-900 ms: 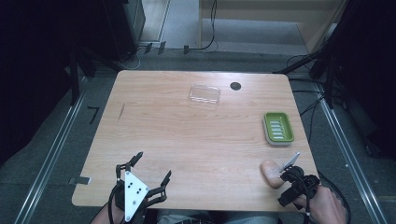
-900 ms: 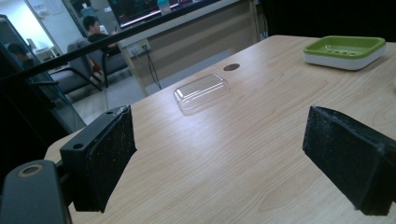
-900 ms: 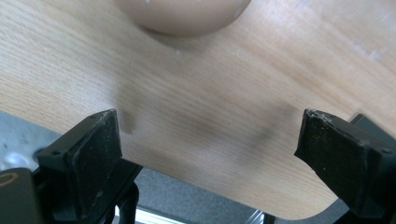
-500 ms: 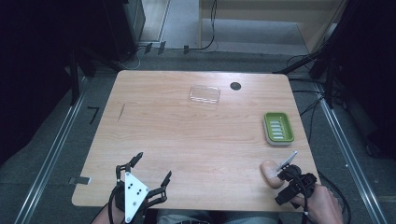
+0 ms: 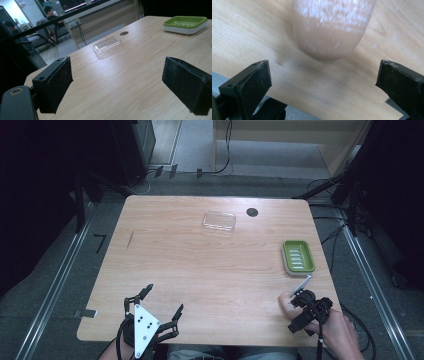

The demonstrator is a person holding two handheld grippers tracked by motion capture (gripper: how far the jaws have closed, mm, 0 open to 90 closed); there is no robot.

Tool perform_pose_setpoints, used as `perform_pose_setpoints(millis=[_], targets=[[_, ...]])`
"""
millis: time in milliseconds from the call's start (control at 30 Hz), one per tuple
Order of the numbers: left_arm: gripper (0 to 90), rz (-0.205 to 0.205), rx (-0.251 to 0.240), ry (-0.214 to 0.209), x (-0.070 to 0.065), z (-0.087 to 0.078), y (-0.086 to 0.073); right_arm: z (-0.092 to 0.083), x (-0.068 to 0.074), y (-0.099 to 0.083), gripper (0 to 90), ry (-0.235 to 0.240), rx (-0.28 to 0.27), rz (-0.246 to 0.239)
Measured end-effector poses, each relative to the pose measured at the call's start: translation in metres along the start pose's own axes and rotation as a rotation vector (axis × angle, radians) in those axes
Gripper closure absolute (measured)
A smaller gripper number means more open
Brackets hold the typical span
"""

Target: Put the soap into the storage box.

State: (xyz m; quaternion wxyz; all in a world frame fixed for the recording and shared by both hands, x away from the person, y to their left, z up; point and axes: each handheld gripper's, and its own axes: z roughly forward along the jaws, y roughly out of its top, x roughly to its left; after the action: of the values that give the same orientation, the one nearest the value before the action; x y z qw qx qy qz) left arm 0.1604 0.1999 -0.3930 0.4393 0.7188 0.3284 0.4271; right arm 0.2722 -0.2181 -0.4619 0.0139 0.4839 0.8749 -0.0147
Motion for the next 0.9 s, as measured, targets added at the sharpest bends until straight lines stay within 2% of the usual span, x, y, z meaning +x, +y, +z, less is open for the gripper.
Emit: perform_pose_setpoints(millis=[233,367,567,733,833,900], targets=[[9.9,0.02,0.008,-0.008,-0.002,0.0,0.001,-0.008,-0.004,0.017,0.0,0.004,-0.04,0.01],[9.9,0.016,0.006,-0.007,-0.002,0.001,0.001,-0.01,-0.006,0.026,0.0,0.008,-0.055,0.013],[9.9,0.018,0.005,-0.015,-0.002,0.003,0.001,-0.01,-0.011,0.037,0.0,0.032,-0.057,0.026],[10.0,0.02,0.002,-0.021,-0.002,0.005,0.002,-0.008,-0.014,0.042,0.0,0.034,-0.05,0.031],[10.0,0.024,-0.001,-0.025,-0.003,0.005,0.002,0.0,-0.017,0.044,0.0,0.051,-0.033,0.038],[10.0,0.021,-0.003,-0.024,-0.003,0.005,0.002,0.002,-0.016,0.044,0.0,0.042,-0.028,0.041]])
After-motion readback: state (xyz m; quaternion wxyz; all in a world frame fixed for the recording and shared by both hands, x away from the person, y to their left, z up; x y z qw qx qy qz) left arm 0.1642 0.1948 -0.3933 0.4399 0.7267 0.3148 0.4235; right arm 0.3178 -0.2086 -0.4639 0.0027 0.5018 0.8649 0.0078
